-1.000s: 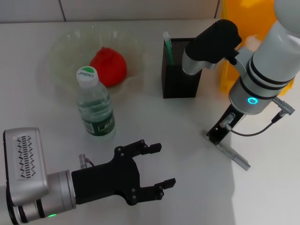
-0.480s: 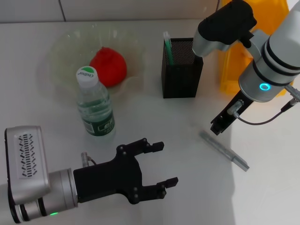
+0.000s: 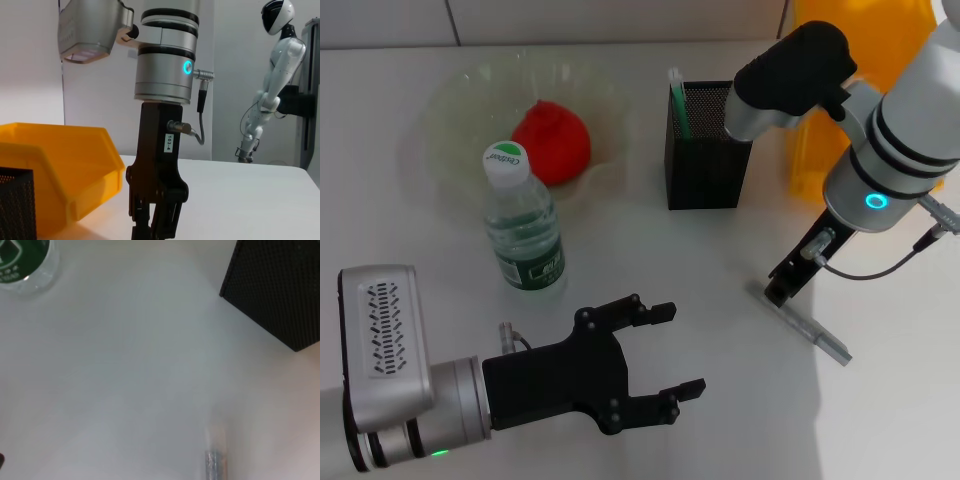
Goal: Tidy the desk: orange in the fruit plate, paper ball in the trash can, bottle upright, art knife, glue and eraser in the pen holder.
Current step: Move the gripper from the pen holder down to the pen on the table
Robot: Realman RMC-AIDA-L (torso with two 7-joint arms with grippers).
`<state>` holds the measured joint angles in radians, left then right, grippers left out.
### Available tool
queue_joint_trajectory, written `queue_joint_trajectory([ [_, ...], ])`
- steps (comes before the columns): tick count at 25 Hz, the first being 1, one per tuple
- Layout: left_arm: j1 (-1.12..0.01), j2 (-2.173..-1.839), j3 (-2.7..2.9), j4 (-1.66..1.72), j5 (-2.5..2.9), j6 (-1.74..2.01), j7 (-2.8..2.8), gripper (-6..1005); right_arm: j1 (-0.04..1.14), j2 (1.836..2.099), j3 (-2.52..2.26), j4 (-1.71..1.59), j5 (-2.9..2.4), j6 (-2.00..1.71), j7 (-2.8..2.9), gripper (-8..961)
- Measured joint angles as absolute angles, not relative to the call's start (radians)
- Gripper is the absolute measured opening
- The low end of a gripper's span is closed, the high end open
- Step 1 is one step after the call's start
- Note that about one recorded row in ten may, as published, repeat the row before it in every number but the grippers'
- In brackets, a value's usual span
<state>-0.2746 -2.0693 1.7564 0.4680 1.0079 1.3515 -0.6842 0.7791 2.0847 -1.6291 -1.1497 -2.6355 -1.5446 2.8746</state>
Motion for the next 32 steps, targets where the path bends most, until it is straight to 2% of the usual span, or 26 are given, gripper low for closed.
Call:
queue_joint_trajectory([
  [11,-0.278,-2.069,1.75,0.466,1.008,1.35,-0.684,800,0.826,2.088,-1.676,-1.07,-2.63,-1.506,2.883,355],
  [32,-0.286,-2.068,1.749,0.466,1.008,1.34,-0.684,800,0.845,2.089,-1.688,-1.017,-2.626,-1.479,2.877,346],
])
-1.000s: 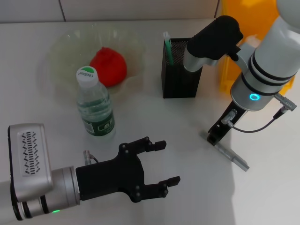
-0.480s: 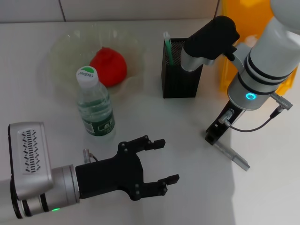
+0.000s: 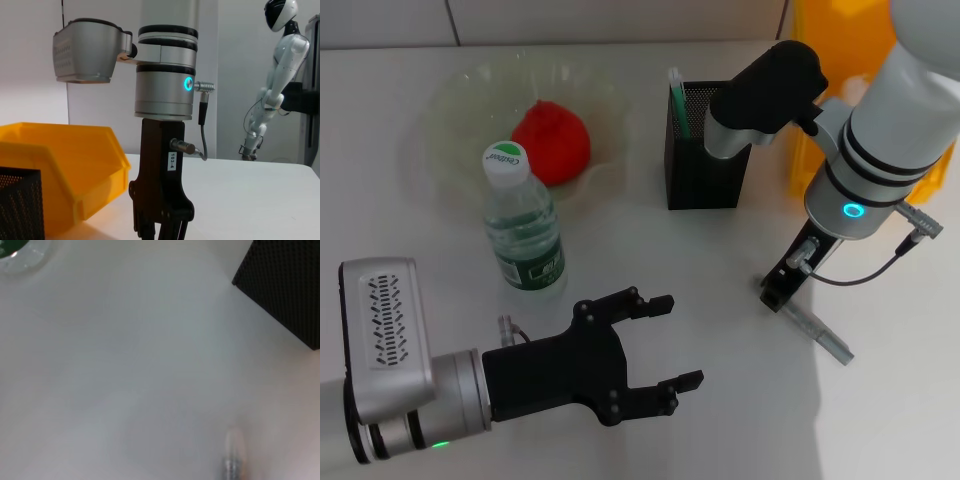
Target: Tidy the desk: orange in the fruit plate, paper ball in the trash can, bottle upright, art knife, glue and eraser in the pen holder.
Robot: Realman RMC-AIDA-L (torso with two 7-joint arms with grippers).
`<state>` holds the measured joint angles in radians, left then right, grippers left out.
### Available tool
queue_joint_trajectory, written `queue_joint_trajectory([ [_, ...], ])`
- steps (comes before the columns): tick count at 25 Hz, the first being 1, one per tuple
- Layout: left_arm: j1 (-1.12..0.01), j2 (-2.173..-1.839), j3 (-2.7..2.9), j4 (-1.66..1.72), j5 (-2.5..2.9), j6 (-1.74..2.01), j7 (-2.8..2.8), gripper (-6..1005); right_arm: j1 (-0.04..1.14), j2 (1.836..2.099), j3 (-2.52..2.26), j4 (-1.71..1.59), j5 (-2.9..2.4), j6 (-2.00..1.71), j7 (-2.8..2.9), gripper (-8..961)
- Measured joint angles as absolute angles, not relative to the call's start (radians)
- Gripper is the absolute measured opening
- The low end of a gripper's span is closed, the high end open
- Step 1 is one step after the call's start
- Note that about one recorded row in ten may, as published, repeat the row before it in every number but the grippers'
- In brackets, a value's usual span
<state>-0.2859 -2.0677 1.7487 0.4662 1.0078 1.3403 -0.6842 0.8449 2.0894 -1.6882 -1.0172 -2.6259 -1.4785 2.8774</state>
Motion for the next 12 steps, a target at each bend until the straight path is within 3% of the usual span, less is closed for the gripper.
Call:
queue_joint_trajectory([
  [12,-0.285,-2.069,1.749,0.466,1.008,1.339,-0.684,800,0.843,2.089,-1.715,-1.01,-2.626,-1.468,2.875,205],
])
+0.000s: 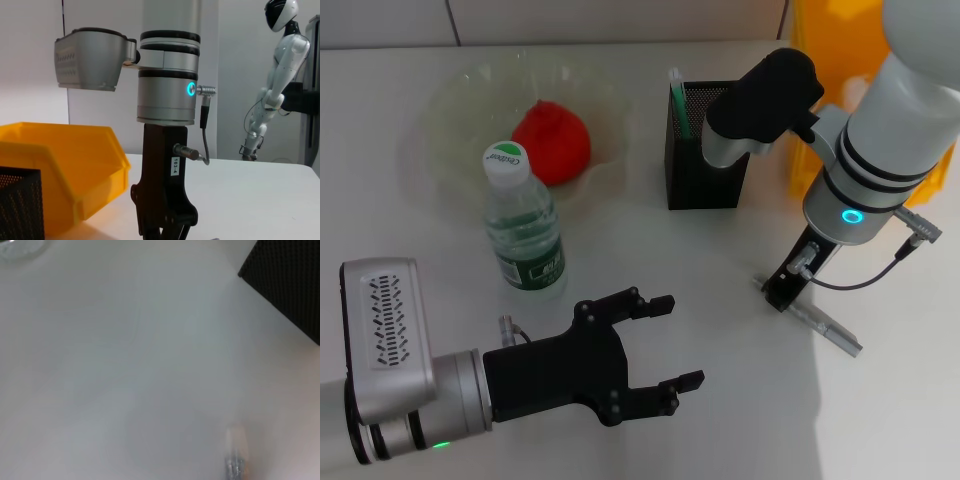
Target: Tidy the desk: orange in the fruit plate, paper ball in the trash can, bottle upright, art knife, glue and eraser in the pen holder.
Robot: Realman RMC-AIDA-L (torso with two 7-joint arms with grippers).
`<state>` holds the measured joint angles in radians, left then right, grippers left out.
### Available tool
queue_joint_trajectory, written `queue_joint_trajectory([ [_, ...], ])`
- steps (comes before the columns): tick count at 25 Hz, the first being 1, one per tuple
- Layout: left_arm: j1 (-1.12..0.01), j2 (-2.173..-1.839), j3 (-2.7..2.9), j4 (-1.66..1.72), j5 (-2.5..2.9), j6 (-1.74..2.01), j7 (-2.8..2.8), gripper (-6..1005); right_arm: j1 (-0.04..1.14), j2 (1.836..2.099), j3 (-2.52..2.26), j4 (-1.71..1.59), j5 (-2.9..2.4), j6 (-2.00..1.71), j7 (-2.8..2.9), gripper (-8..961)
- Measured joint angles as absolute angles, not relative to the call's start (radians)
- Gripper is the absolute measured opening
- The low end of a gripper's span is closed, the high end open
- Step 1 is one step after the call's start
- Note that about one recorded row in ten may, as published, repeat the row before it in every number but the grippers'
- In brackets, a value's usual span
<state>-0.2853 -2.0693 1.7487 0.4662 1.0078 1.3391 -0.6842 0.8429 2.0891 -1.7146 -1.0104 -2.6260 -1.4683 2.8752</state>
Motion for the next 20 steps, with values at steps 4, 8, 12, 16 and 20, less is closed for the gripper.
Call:
queue_joint_trajectory([
  [4,-0.285,-2.069,1.749,0.466,1.008,1.339,-0.684,800,0.839,2.089,-1.725,-1.014,-2.624,-1.467,2.871,176],
  [8,-0.284,-2.069,1.749,0.466,1.008,1.339,-0.684,800,0.835,2.09,-1.726,-1.016,-2.602,-1.467,2.861,154],
  [12,-0.282,-2.069,1.749,0.466,1.008,1.339,-0.684,800,0.819,2.089,-1.71,-1.095,-2.586,-1.486,2.852,139],
  [16,-0.28,-2.069,1.749,0.466,1.008,1.339,-0.684,800,0.793,2.085,-1.661,-1.223,-2.586,-1.529,2.85,138],
  [20,-0.279,-2.069,1.749,0.466,1.008,1.339,-0.684,800,0.741,2.082,-1.529,-1.502,-2.593,-1.578,2.832,138],
])
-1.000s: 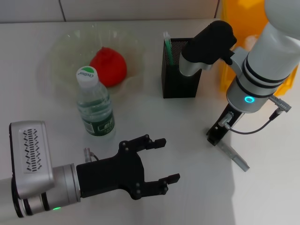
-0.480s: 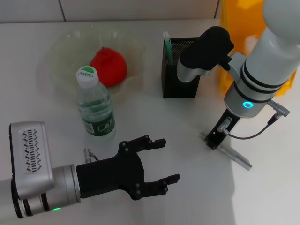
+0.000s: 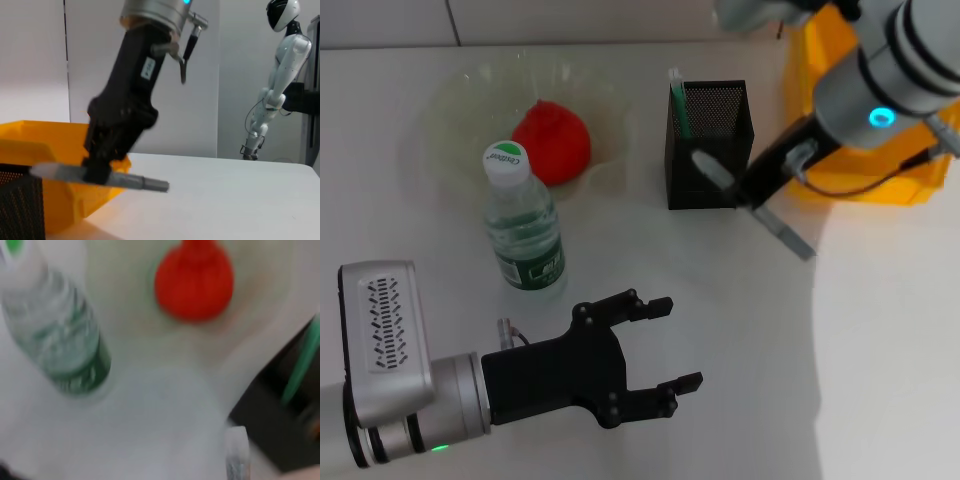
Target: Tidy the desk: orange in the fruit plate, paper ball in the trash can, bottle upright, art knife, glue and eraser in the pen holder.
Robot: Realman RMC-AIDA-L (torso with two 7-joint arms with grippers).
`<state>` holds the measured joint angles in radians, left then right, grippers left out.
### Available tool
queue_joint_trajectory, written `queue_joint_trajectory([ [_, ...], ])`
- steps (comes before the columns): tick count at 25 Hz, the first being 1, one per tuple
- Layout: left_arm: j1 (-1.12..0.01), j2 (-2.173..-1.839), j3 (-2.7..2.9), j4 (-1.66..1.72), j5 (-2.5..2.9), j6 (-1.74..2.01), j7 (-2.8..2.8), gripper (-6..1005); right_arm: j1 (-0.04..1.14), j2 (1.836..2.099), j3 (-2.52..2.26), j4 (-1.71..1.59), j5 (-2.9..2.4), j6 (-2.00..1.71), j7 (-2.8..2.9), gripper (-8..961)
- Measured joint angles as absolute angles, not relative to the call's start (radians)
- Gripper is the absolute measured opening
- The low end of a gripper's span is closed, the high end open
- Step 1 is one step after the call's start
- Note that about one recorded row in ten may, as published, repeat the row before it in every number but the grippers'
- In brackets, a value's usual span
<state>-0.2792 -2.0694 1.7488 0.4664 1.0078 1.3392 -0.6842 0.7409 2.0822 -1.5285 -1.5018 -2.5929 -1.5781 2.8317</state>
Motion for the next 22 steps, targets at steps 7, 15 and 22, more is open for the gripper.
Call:
queue_joint_trajectory([
  [7,-0.283,-2.069,1.749,0.466,1.008,1.339,-0.684,800,0.598,2.084,-1.455,-1.678,-2.549,-1.235,2.671,133],
  [15,-0.28,-2.069,1.749,0.466,1.008,1.339,-0.684,800,0.49,2.084,-1.587,-1.61,-2.466,-0.929,2.537,132],
  [22,-0.281,-2.069,1.749,0.455,1.008,1.337,-0.684,800,0.474,2.083,-1.702,-1.491,-2.467,-0.75,2.493,144],
])
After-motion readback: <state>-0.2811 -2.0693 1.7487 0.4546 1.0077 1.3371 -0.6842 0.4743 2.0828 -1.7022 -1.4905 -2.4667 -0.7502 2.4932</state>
